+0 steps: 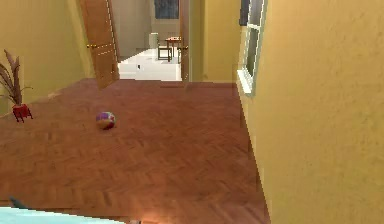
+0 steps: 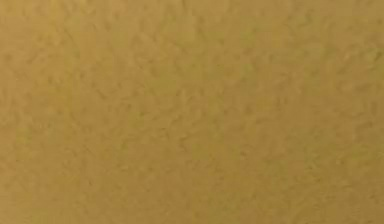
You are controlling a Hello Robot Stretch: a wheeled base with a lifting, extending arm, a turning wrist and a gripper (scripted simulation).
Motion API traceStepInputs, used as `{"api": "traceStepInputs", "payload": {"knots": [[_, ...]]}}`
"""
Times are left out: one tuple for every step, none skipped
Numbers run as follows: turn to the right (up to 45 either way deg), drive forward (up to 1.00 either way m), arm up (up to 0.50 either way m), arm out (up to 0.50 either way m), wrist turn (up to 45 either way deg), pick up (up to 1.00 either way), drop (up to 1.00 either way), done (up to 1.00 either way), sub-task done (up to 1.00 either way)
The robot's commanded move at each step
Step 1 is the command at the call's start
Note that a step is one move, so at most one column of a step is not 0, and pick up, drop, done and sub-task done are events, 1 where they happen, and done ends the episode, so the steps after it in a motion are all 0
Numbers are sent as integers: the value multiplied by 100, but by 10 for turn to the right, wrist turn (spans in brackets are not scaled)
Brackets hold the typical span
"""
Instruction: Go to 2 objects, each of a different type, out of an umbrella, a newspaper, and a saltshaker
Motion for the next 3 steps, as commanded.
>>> {"api": "traceStepInputs", "payload": {"knots": [[0, 90, 0, 0, 0, 0, 0, 0, 0], [-120, 0, 0, 0, 0, 0, 0, 0, 0], [0, 100, 0, 0, 0, 0, 0, 0, 0]]}}
